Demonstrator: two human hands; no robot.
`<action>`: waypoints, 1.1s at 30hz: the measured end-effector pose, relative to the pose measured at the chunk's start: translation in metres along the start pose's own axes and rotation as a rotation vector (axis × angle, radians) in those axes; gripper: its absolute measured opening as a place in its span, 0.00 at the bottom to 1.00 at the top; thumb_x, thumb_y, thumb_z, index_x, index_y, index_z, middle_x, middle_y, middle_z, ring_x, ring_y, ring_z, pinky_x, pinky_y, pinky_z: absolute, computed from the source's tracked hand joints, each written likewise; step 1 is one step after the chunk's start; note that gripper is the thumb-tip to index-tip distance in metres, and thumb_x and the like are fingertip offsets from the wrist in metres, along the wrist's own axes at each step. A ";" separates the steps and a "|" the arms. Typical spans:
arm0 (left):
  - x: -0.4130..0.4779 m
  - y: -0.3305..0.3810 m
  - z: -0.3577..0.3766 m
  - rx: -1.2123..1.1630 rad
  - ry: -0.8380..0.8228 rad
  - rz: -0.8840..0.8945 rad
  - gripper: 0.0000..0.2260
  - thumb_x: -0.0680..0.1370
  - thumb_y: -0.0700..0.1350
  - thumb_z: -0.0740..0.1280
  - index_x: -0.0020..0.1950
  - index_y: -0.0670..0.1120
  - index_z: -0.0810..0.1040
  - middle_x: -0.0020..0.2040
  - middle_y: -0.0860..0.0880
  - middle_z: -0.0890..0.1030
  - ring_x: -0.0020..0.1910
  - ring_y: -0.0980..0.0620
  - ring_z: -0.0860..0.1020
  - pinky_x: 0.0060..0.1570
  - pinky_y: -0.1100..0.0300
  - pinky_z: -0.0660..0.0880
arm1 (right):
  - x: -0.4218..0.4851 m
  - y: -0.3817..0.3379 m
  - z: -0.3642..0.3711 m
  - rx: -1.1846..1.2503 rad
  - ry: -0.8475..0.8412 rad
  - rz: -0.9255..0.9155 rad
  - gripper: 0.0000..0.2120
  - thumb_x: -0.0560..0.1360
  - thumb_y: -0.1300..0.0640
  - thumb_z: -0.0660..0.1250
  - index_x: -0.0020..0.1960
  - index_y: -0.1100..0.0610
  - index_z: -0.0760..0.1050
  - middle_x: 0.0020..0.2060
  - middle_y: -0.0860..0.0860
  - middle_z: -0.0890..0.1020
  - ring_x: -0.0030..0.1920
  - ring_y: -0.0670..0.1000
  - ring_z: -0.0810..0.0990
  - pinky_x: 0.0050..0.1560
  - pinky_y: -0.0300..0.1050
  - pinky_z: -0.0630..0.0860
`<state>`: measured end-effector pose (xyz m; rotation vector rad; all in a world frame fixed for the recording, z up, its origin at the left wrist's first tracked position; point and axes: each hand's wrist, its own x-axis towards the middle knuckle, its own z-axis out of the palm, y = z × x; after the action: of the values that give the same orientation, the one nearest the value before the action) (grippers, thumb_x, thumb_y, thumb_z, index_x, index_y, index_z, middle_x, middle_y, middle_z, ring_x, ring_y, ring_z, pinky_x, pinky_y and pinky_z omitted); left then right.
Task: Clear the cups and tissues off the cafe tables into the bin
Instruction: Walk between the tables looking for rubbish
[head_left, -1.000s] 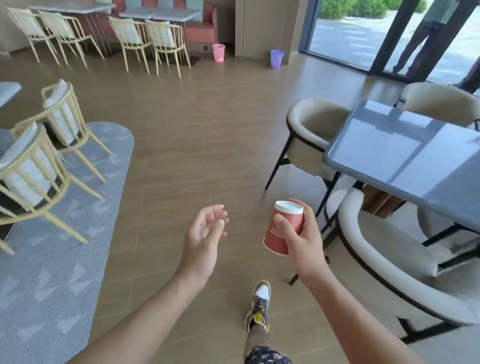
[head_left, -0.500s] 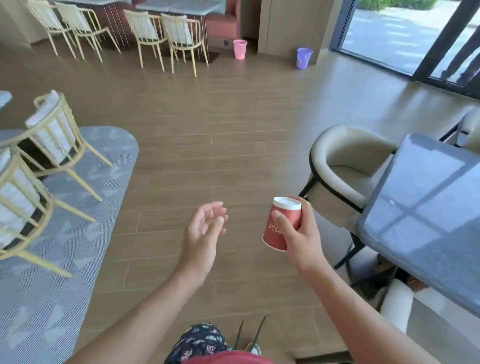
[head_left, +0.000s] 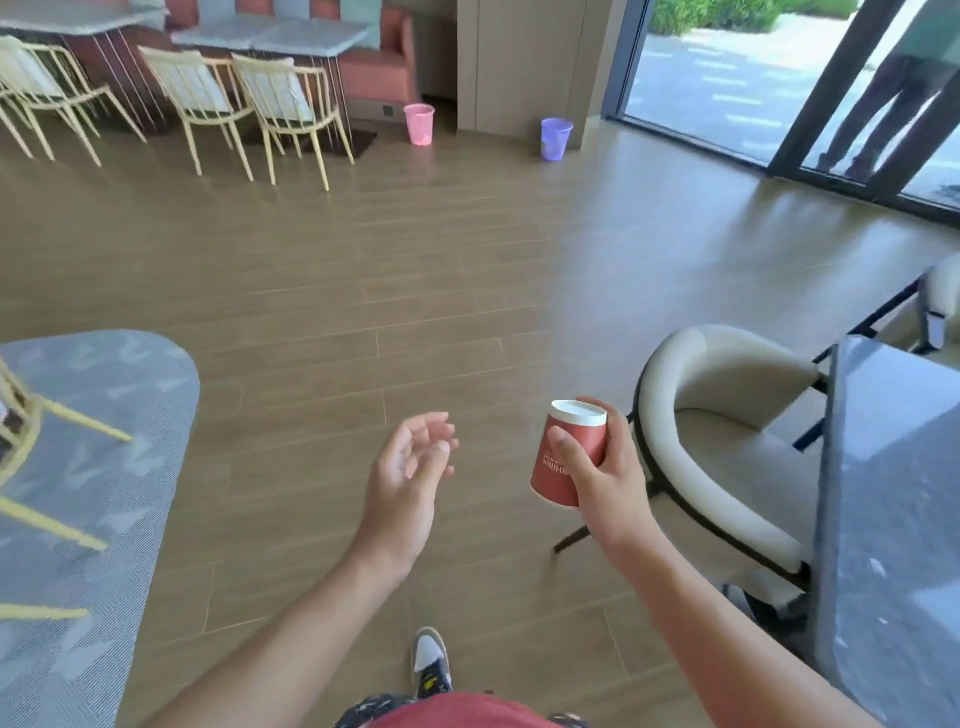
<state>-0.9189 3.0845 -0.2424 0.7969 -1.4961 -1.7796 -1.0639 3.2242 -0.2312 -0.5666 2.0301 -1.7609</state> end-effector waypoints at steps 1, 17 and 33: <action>0.027 0.005 0.000 0.007 -0.022 0.006 0.11 0.76 0.45 0.66 0.58 0.50 0.80 0.52 0.53 0.84 0.55 0.52 0.83 0.52 0.55 0.78 | 0.024 -0.005 0.009 -0.003 0.013 -0.003 0.27 0.70 0.43 0.71 0.67 0.46 0.72 0.56 0.41 0.80 0.51 0.37 0.81 0.53 0.40 0.77; 0.398 0.001 0.100 0.007 -0.162 0.024 0.11 0.76 0.44 0.65 0.58 0.49 0.79 0.52 0.53 0.83 0.53 0.54 0.82 0.48 0.60 0.78 | 0.369 -0.008 0.058 0.044 0.117 0.048 0.21 0.71 0.43 0.72 0.61 0.41 0.72 0.49 0.35 0.81 0.49 0.37 0.81 0.54 0.48 0.82; 0.746 0.004 0.290 -0.027 -0.222 0.006 0.12 0.77 0.44 0.64 0.58 0.49 0.80 0.53 0.53 0.83 0.54 0.51 0.82 0.52 0.53 0.78 | 0.749 -0.046 0.005 0.051 0.172 0.055 0.26 0.66 0.35 0.73 0.61 0.38 0.73 0.50 0.37 0.82 0.54 0.46 0.83 0.58 0.62 0.83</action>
<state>-1.5902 2.6490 -0.2176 0.5961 -1.6089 -1.9301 -1.6889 2.8094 -0.2087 -0.3509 2.0855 -1.8801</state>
